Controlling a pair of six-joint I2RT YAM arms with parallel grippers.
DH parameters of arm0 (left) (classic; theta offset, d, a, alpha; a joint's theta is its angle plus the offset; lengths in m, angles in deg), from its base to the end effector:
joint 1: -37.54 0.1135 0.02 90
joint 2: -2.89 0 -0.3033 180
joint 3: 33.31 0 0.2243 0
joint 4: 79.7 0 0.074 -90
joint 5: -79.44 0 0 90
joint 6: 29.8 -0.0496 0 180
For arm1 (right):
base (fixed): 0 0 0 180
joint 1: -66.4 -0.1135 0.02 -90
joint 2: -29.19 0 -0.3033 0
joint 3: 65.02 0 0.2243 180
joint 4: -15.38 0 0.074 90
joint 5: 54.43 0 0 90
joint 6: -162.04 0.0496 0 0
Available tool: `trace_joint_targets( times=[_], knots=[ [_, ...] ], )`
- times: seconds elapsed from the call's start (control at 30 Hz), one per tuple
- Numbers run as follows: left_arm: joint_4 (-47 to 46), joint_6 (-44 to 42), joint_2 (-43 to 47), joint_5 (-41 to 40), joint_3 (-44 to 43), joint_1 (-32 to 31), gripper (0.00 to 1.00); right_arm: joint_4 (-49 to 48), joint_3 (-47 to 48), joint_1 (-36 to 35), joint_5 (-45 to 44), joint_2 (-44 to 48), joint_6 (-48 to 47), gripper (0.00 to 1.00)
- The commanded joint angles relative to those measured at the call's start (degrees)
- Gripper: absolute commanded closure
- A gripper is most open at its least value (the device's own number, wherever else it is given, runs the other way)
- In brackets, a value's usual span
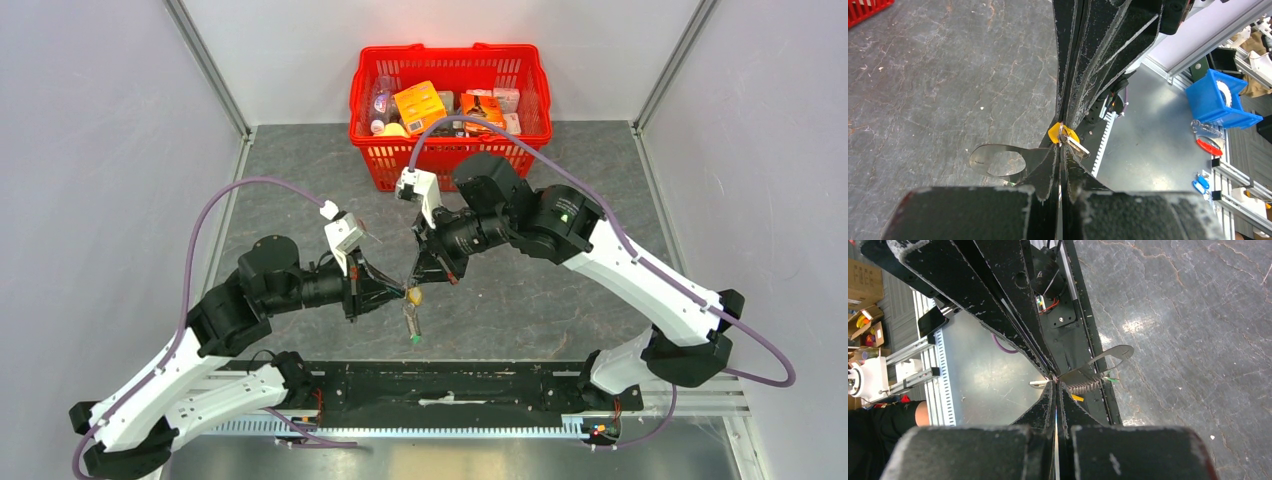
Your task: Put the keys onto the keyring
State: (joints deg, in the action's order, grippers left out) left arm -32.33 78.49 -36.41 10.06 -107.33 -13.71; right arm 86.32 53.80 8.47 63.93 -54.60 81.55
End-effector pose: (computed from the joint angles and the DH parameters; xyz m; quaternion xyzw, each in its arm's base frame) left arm 0.0409 -0.0789 0.4070 0.3251 0.7048 -0.4654 0.4254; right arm 0.1213 0.2380 0.4748 -0.4557 0.7419 0.4262 0.2455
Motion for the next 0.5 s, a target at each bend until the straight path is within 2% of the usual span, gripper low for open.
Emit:
trace_joint_targets(
  times=[0.0,0.47],
  knots=[
    [-2.9,-1.5,1.3,1.1,-2.6,-0.2,0.98,-0.2,-0.8,-0.1,-2.7,2.6,0.1,1.0],
    [-5.8,0.4,2.6,3.3,-2.1,-0.2,0.98,-1.3,-4.4,-0.1,-2.6,5.8,0.7,1.0]
  ],
)
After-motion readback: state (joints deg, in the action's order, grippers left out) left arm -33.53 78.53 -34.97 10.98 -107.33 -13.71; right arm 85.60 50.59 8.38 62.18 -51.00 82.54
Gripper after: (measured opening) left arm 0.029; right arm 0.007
